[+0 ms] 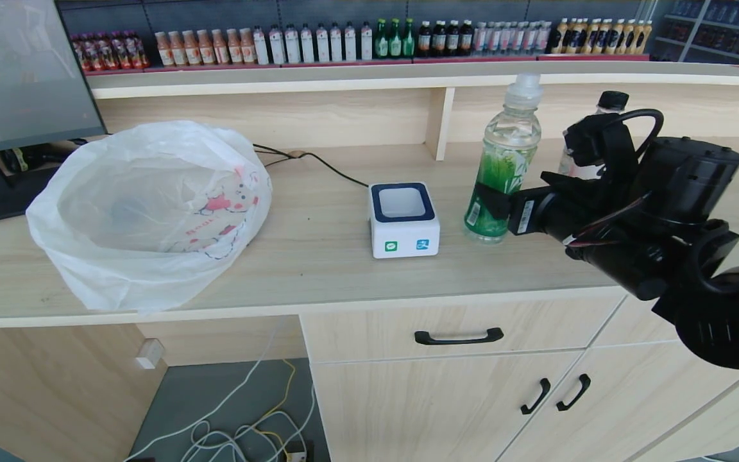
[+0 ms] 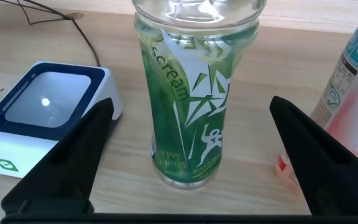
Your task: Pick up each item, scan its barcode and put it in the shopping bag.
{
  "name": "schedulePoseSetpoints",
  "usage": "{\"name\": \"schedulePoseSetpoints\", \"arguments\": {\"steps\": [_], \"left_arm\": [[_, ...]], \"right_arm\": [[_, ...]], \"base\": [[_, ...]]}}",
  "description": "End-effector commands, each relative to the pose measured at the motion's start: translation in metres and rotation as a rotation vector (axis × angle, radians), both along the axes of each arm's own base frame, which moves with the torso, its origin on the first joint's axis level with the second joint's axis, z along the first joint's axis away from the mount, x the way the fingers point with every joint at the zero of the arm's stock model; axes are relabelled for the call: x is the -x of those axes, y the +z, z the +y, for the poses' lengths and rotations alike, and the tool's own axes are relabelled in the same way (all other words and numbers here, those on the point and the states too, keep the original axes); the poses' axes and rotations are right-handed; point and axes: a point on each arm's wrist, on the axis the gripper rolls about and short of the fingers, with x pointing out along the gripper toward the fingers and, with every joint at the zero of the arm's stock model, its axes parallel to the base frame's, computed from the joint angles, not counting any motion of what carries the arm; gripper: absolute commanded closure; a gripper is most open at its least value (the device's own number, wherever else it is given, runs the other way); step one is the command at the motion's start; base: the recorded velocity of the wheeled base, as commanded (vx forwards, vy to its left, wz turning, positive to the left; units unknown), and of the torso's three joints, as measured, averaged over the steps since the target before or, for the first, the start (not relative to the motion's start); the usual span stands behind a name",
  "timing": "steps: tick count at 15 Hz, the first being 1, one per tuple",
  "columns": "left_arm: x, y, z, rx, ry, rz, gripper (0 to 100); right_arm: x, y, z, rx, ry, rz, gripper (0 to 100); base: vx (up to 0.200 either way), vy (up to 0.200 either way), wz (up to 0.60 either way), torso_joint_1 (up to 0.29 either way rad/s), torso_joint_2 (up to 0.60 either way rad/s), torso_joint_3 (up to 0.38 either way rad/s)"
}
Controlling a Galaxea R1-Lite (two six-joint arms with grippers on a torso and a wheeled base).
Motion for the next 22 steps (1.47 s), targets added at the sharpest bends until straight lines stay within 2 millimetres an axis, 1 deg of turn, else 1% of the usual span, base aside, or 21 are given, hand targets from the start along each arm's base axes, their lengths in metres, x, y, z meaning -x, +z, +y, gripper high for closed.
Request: {"name": "schedulePoseSetpoints", "arguments": {"steps": [1,3,10,12,18,20,22], "left_arm": [[0.000,0.000,0.000,0.000,0.000,0.000,0],[0.000,0.000,0.000,0.001,0.000,0.000,0],[0.000,0.000,0.000,0.001,0.000,0.000,0],[0.000,0.000,0.000,0.001,0.000,0.000,0],[0.000,0.000,0.000,0.000,0.000,0.000,0],[0.000,0.000,0.000,0.001,0.000,0.000,0],[0.000,0.000,0.000,0.000,0.000,0.000,0]], "right_arm": [[-0.009,-0.004,0.004,0.004,-0.001,0.005,0],[-0.018,-0.006,0.002,0.004,-0.016,0.007,0],[-0.030,-0.009,0.006,0.005,-0.024,0.005,0],[-0.033,-0.005,0.006,-0.001,-0.037,-0.009,0],[-0.048,-0.012,0.007,-0.001,-0.049,-0.004,0],[-0.053,-0.007,0.008,-0.009,-0.052,-0.024,0],[-0.055,-0.009,0.009,-0.008,-0.070,-0.021,0]], "base": [[0.000,0.000,0.00,0.000,0.00,0.000],[0.000,0.000,0.00,0.000,0.00,0.000],[0.000,0.000,0.00,0.000,0.00,0.000],[0.000,0.000,0.00,0.000,0.00,0.000],[0.000,0.000,0.00,0.000,0.00,0.000],[0.000,0.000,0.00,0.000,0.00,0.000],[0.000,0.000,0.00,0.000,0.00,0.000]]}}
